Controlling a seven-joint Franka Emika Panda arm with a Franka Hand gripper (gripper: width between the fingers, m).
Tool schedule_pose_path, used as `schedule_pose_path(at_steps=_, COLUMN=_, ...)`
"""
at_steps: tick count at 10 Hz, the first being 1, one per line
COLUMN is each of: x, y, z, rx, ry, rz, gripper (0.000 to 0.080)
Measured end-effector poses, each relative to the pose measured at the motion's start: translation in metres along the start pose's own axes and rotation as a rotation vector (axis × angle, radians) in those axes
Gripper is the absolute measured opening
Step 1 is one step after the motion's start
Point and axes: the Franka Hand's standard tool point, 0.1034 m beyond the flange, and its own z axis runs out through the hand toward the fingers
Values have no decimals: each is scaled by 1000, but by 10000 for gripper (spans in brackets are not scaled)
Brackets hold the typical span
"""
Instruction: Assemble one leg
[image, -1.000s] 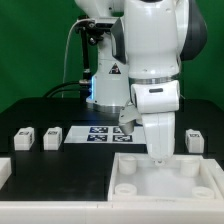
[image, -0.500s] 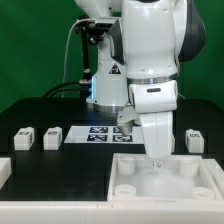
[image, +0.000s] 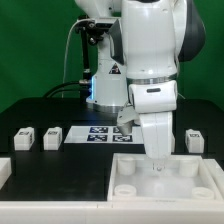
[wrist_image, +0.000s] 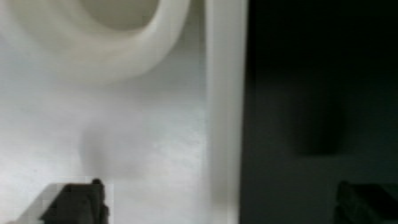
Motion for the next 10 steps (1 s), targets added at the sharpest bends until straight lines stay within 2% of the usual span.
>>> schedule_pose_path(at_steps=3, x=0, y=0, z=-1, rx=-1, ry=0, rz=1, gripper=649)
schedule_pose_path(at_steps=4, x=0, y=-2, z=-8, rx=-9, ry=-5, rz=25, gripper=649)
schedule_pose_path(at_steps=5, x=5, y=-10, z=-22, rx=-18, ry=-13, rz=77, gripper=649)
schedule_pose_path(at_steps=8, x=36, y=-32, z=-58, rx=-56, ry=-25, rz=184, gripper=649)
schedule_pose_path(at_steps=10, x=55, y=-36, z=-72, rx=-74, ry=-10, rz=393, gripper=649)
